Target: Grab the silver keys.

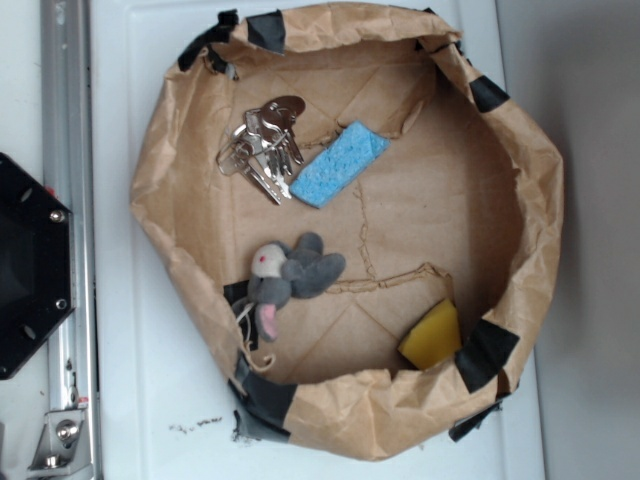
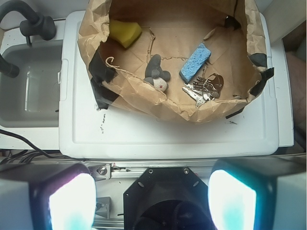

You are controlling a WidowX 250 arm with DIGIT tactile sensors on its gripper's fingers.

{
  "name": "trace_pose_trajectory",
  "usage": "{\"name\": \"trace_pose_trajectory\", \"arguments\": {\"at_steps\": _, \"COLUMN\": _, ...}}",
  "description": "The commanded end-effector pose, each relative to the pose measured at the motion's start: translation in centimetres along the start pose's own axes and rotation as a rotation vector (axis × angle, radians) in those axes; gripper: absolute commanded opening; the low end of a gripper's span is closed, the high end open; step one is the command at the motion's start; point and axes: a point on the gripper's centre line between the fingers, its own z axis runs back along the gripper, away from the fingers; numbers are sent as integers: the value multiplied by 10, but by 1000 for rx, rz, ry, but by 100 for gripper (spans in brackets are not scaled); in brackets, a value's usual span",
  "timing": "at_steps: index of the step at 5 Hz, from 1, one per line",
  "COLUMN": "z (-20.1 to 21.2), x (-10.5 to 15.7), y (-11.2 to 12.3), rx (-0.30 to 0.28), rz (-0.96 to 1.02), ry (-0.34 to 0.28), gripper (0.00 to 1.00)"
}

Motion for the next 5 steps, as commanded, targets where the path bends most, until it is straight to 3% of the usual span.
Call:
{"name": "trace_pose_trajectory", "arguments": {"at_steps": 1, "z": 0, "x": 0, "y": 0, "rx": 0, "rz": 0, "ry": 0, "gripper": 100}}
{"name": "trace_pose_trajectory", "arguments": {"at_steps": 3, "z": -35, "x": 87, "y": 7, "rx": 70, "rz": 182, "ry": -21, "gripper": 100}}
{"name": "trace_pose_trajectory", "arguments": {"at_steps": 4, "z": -51, "x": 102, "y": 19, "rx": 94, "rz": 190, "ry": -27, "gripper": 100}}
{"name": "trace_pose_trajectory", "arguments": {"at_steps": 5, "z": -75, "x": 101, "y": 33, "rx": 126, "rz": 153, "ry": -11, "gripper": 100}}
